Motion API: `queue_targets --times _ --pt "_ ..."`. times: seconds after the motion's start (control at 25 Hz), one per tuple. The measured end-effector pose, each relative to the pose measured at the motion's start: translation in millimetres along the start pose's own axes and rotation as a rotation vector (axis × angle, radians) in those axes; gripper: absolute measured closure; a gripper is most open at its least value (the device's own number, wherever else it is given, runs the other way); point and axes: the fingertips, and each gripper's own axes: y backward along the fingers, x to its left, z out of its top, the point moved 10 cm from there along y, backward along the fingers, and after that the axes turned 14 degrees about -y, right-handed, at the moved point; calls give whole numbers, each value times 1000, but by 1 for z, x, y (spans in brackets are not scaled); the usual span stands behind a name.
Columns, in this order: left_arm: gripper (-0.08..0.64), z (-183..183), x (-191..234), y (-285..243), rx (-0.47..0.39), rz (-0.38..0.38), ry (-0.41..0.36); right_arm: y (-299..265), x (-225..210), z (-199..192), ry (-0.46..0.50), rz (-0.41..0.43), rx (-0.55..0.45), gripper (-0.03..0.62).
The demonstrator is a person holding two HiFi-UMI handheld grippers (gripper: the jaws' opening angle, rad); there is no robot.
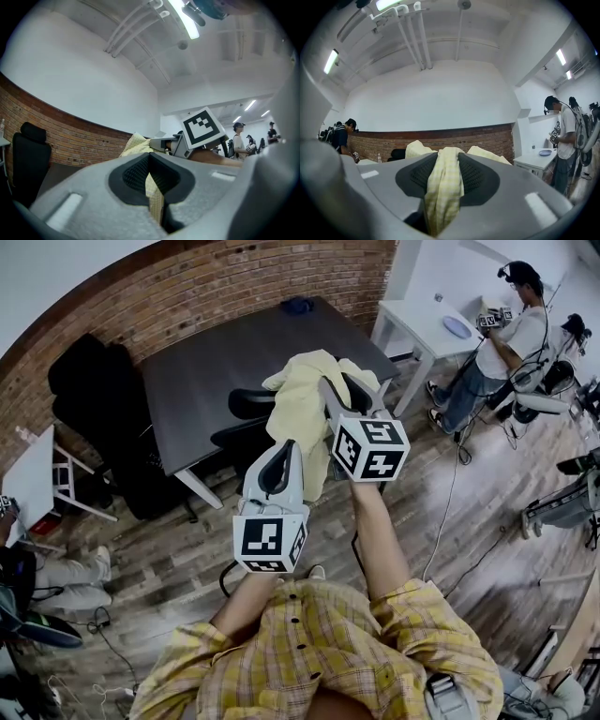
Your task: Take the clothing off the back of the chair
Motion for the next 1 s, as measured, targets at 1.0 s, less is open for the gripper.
queue_targets --times 1.0 --pt "560 1 0 7 2 -43 2 80 33 -15 -4 -18 -55 448"
